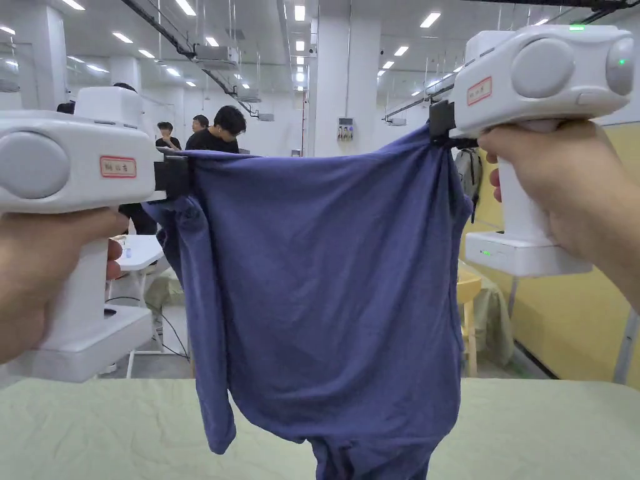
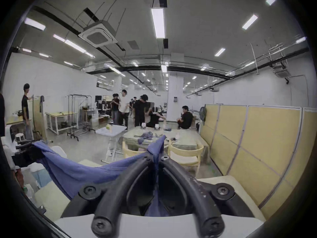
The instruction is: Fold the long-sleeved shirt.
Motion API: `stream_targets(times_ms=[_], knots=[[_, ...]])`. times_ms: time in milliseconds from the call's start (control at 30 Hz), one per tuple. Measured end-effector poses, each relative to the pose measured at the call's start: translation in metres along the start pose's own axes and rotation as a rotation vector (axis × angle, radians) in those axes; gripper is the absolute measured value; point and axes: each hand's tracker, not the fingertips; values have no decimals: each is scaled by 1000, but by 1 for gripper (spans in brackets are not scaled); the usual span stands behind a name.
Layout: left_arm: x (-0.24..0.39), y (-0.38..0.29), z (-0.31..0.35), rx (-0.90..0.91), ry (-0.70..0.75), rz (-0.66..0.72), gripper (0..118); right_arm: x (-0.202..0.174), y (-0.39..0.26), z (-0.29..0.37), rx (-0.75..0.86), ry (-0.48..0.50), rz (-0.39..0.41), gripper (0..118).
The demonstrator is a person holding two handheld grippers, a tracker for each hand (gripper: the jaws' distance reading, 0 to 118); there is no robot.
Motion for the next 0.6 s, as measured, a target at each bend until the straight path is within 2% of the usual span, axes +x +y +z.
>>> stream_targets(times_ms=[167, 300, 433, 600], knots=[[-12, -8, -63, -73, 38, 2, 6, 1, 6, -59, -17, -57, 37, 7], [-18, -44, -105, -122, 65, -42, 6, 1, -23, -103, -64, -74, 55, 7], [-25, -115, -142, -253, 64, -39, 6, -4, -100, -153, -202, -95, 54, 7], [-32, -251, -166, -480, 71, 37, 6, -20, -256, -195, -447, -63, 40, 7]])
